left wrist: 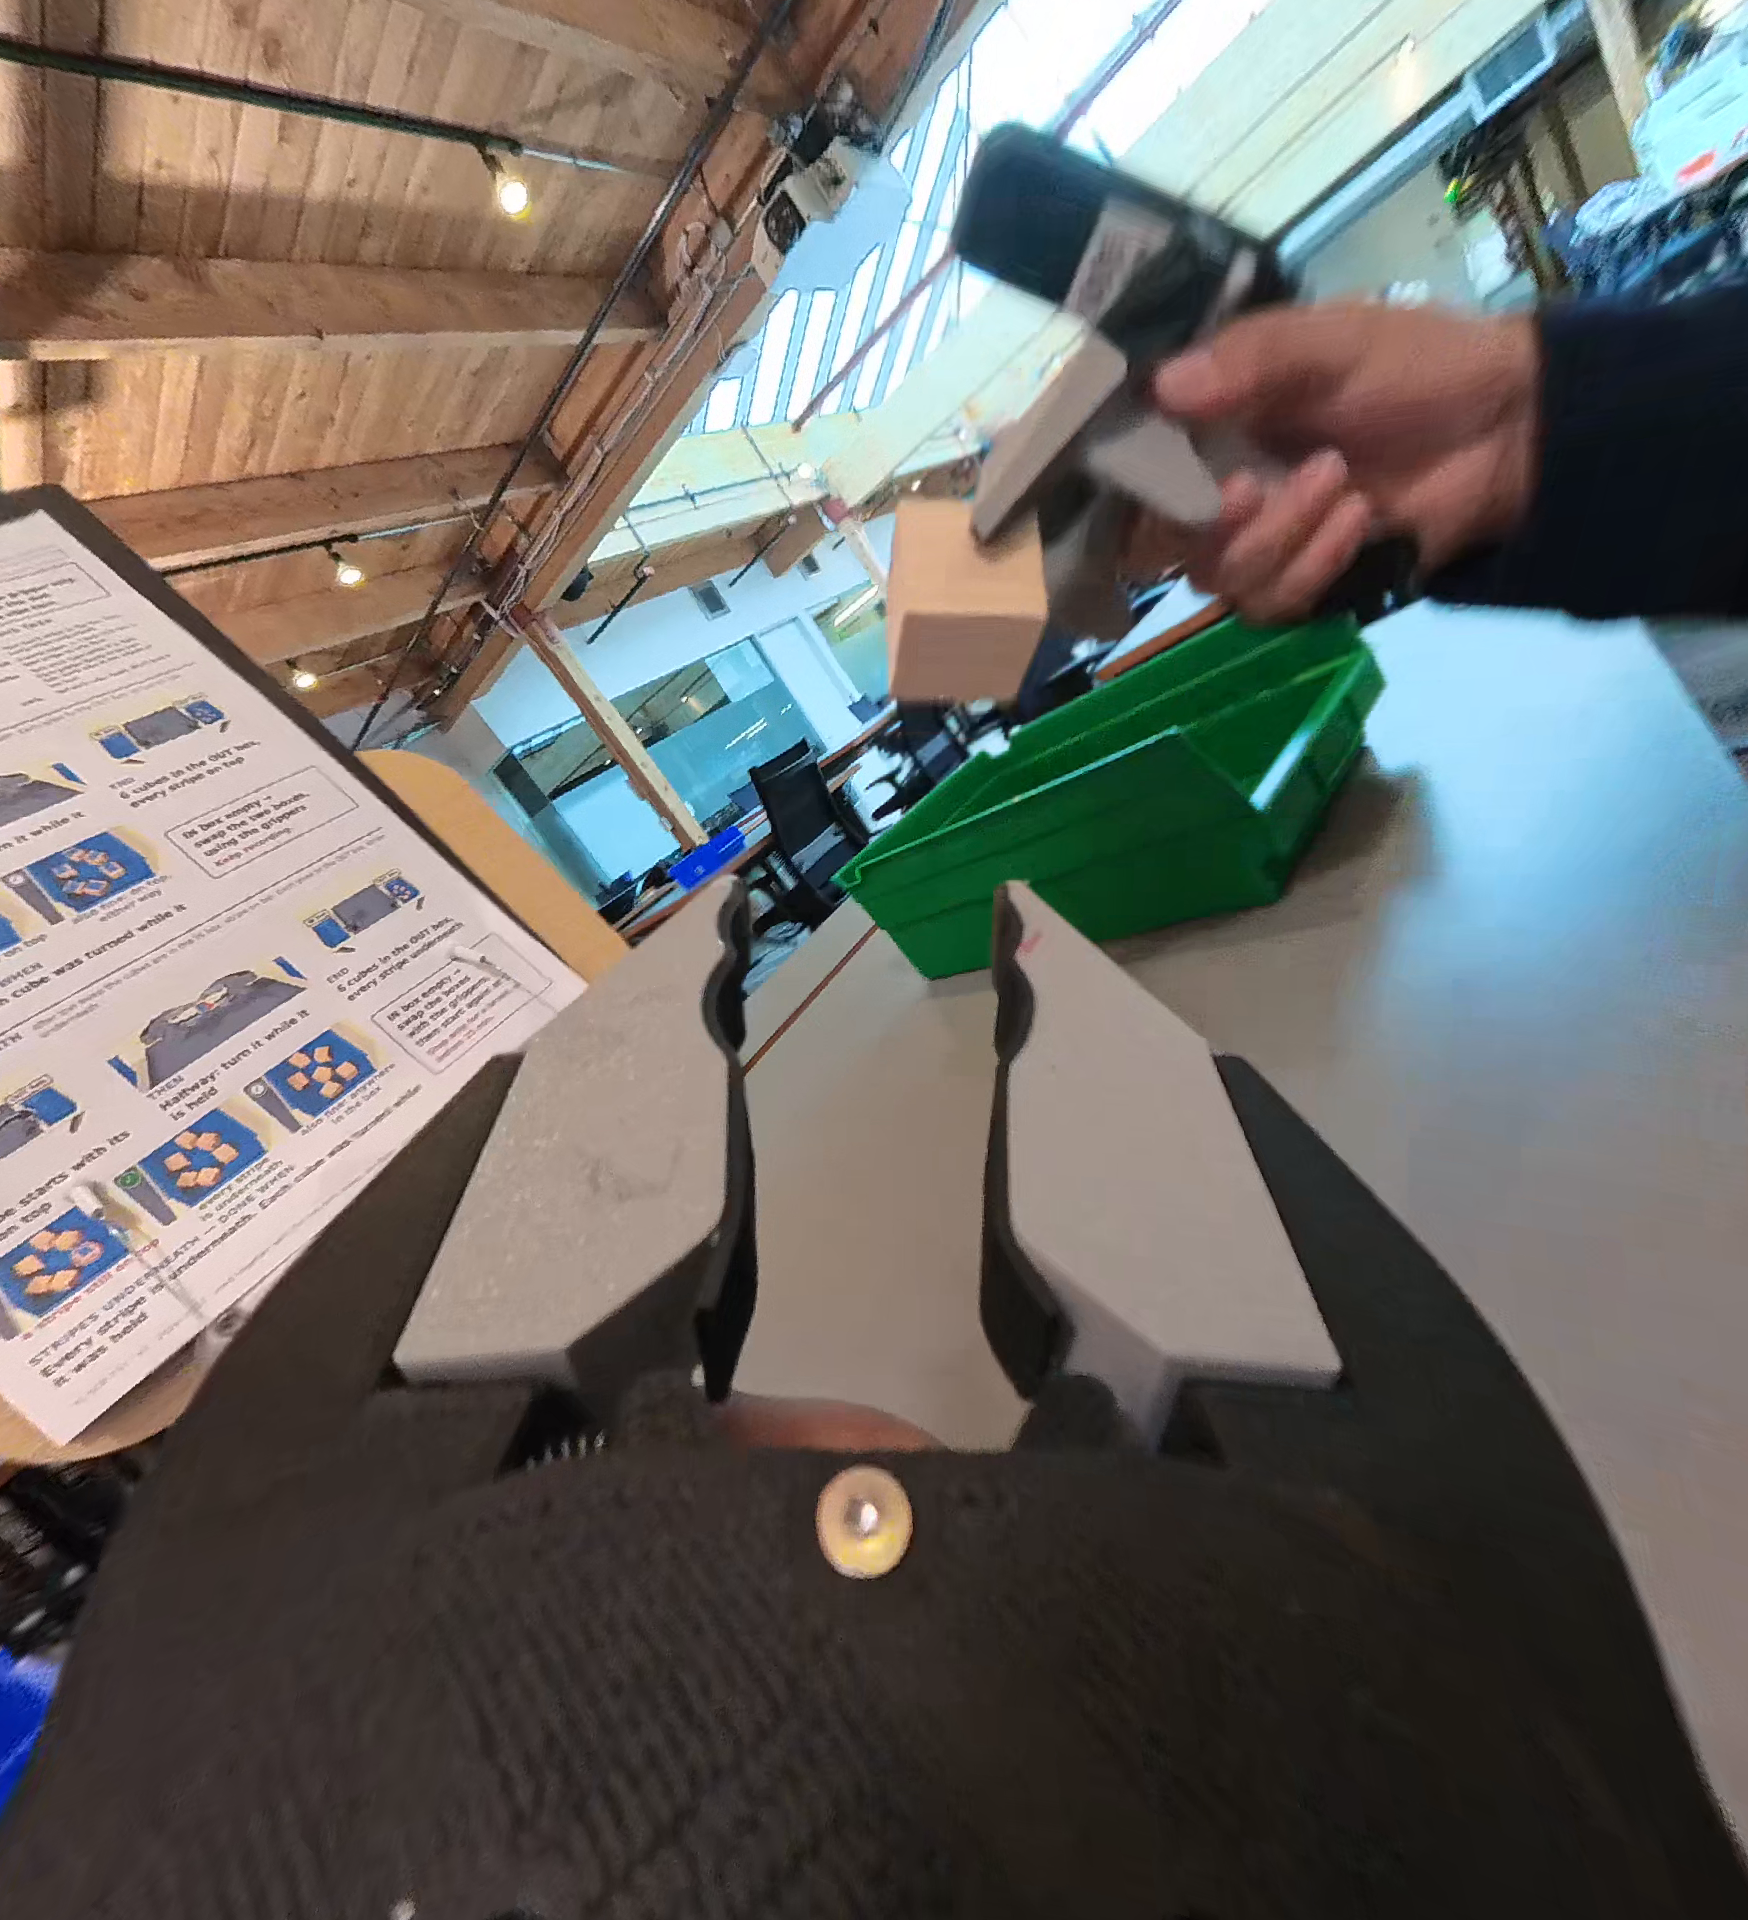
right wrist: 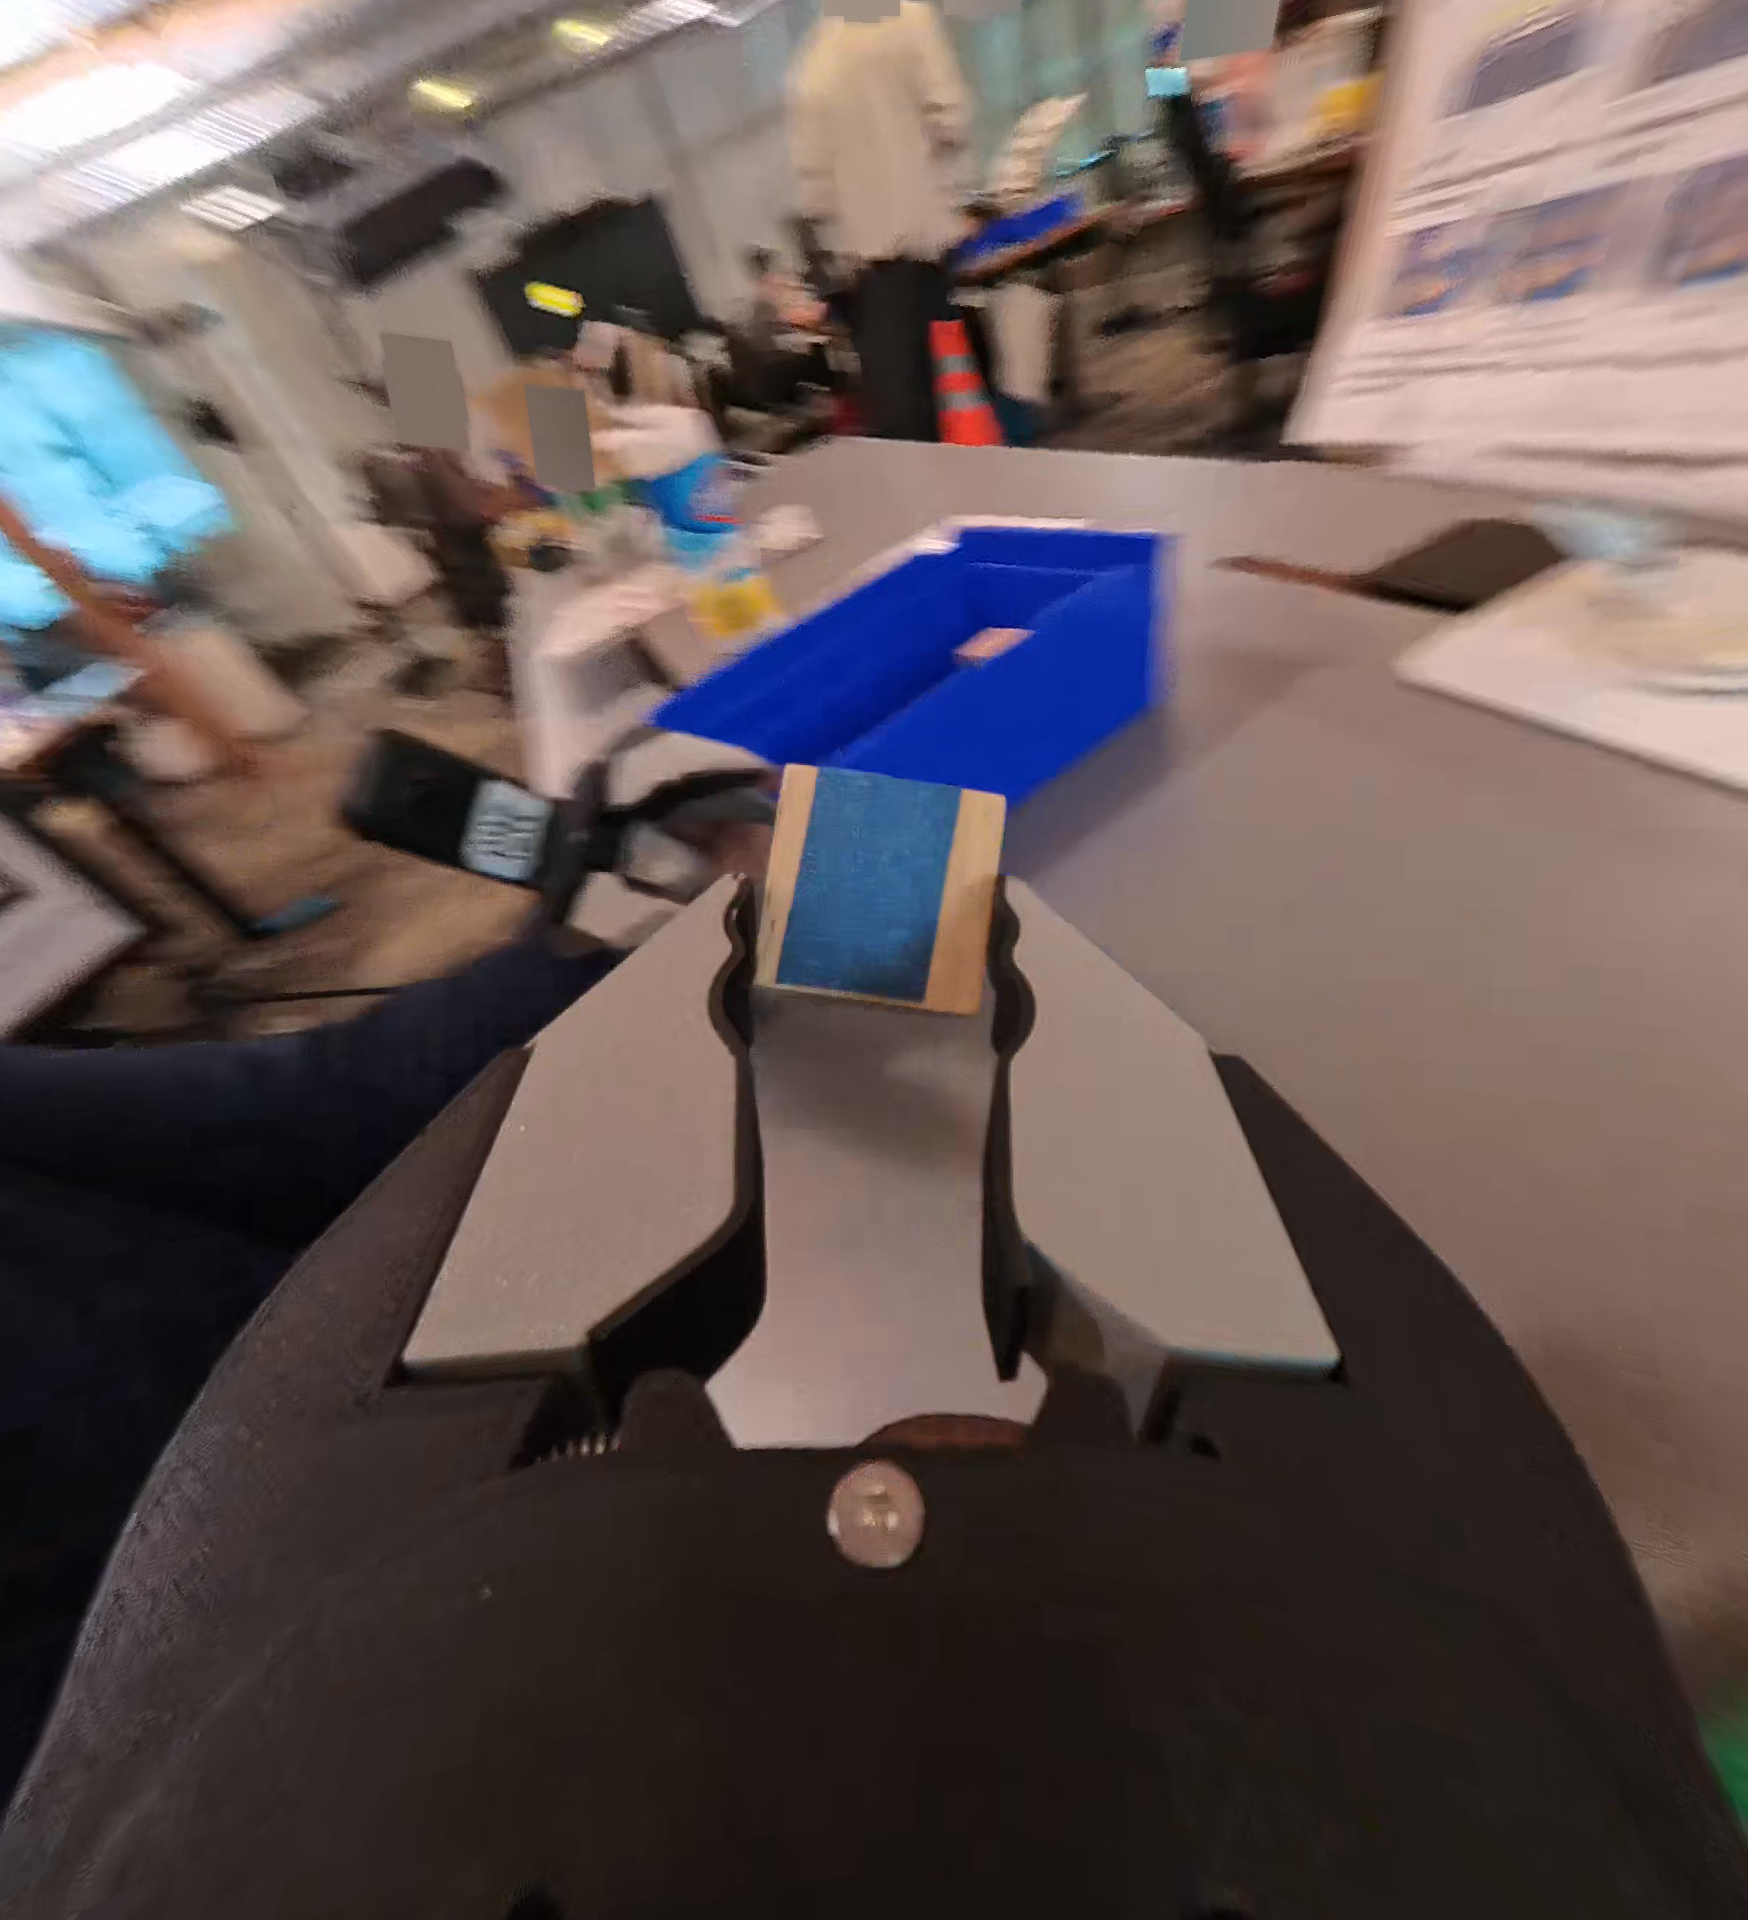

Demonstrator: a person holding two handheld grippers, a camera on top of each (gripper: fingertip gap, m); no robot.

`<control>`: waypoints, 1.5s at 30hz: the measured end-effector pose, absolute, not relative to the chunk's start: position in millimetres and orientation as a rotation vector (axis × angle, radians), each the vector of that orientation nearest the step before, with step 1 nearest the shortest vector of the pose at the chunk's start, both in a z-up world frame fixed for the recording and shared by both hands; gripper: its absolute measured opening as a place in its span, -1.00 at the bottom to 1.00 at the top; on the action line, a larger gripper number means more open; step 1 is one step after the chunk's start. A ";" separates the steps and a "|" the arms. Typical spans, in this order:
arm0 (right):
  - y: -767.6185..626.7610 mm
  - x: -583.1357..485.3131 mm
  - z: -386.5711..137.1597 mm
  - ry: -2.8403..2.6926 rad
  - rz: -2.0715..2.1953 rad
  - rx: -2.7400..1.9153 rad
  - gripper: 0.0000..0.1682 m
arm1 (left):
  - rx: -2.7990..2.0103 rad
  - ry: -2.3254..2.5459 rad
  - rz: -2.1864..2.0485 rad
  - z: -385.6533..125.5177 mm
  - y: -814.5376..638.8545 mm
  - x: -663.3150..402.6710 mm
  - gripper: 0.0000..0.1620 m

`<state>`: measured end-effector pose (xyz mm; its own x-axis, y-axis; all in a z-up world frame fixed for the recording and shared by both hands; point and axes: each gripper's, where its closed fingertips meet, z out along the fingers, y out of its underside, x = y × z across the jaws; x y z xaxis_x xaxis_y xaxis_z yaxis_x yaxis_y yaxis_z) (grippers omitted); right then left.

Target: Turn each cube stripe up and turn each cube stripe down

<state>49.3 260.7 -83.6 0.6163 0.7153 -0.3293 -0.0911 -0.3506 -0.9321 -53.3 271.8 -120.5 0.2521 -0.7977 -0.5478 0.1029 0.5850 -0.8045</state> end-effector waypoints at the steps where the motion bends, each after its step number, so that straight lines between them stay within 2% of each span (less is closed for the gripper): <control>1: 263.4 77.3 -80.1 -0.467 0.768 -1.787 -0.51 | -0.739 1.172 -0.664 -123.7 273.7 -51.1 -0.46; 4: 277.7 179.3 -93.7 -0.280 0.295 -1.988 -0.50 | -0.753 1.222 -0.619 -134.7 273.6 -44.3 -0.48; 8: 288.8 274.2 -160.8 -0.114 -0.107 -2.328 -0.50 | -0.781 1.259 -0.543 -146.1 279.8 -40.1 -0.52; 12: 300.2 306.9 -234.4 -0.055 -0.233 -2.600 -0.49 | -0.797 1.252 -0.542 -147.1 282.4 -40.8 -0.55; 15: 307.2 312.4 -261.0 -0.056 -0.257 -2.670 -0.48 | -0.803 1.256 -0.523 -149.6 284.1 -40.3 -0.56; 18: 311.0 313.4 -245.3 -0.021 -0.270 -2.598 -0.37 | -0.810 1.271 -0.492 -153.6 286.5 -39.1 -0.56; 22: 311.0 306.1 -176.5 -0.003 -0.311 -2.375 -0.35 | -0.850 1.253 -0.452 -154.3 296.4 -39.7 -0.56; 26: 314.1 222.6 -78.1 -0.166 -0.195 -1.963 -0.45 | -0.912 1.207 -0.435 -151.9 311.3 -45.0 -0.56; 28: 314.3 144.2 -55.5 -0.341 -0.026 -1.807 -0.54 | -0.948 1.175 -0.443 -150.3 318.3 -48.2 -0.56; 31: 326.7 50.4 -88.3 -0.594 0.109 -1.803 -0.41 | -0.976 1.141 -0.449 -148.0 324.0 -51.6 -0.55; 33: 354.7 33.0 -123.4 -0.639 0.034 -1.834 -0.52 | -0.980 1.143 -0.451 -148.9 323.4 -52.0 -0.55; 35: 386.0 41.0 -152.6 -0.602 -0.003 -1.876 -0.58 | -0.985 1.151 -0.447 -151.3 323.1 -51.4 -0.55; 38: 414.2 81.3 -181.6 -0.508 0.033 -1.948 -0.54 | -1.001 1.152 -0.441 -154.5 324.4 -52.2 -0.55; 45: 399.7 134.7 -210.5 -0.490 0.030 -2.015 -0.47 | -1.100 1.184 -0.549 -145.1 317.3 -54.5 -0.50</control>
